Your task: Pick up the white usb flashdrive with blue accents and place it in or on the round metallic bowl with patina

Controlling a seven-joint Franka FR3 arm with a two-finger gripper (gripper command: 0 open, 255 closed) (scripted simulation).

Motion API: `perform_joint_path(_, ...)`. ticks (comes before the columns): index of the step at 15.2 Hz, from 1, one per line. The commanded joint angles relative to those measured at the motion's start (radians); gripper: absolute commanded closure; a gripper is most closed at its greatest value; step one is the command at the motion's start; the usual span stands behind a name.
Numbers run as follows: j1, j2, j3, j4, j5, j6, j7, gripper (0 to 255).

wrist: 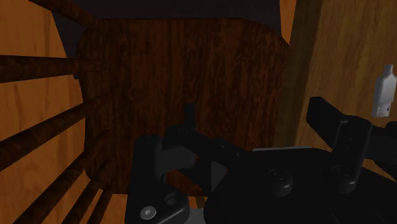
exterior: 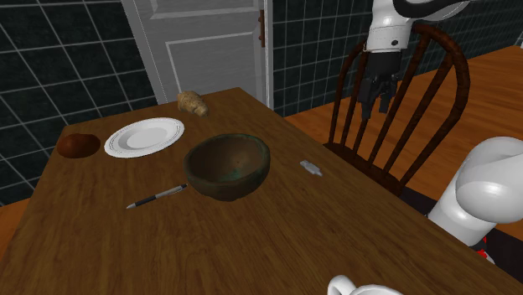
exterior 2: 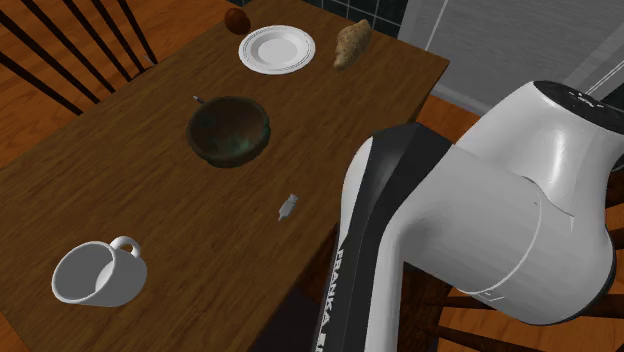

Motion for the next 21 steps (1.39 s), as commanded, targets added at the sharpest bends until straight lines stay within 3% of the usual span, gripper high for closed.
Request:
perform_joint_path(1, 0.0, 0.0, 0.0, 0.0, 0.0, 0.0, 0.0, 0)
perform_joint_path(10, 0.091, 0.094, 0.214, -0.001, 0.115, 0.172, 0.176, 0)
perform_joint_path(18, 0.143, 0.265, 0.403, 0.081, 0.148, 0.327, 0.337, 0)
perform_joint_path(21, 0.145, 0.27, 0.41, 0.058, 0.152, 0.356, 0.338, 0)
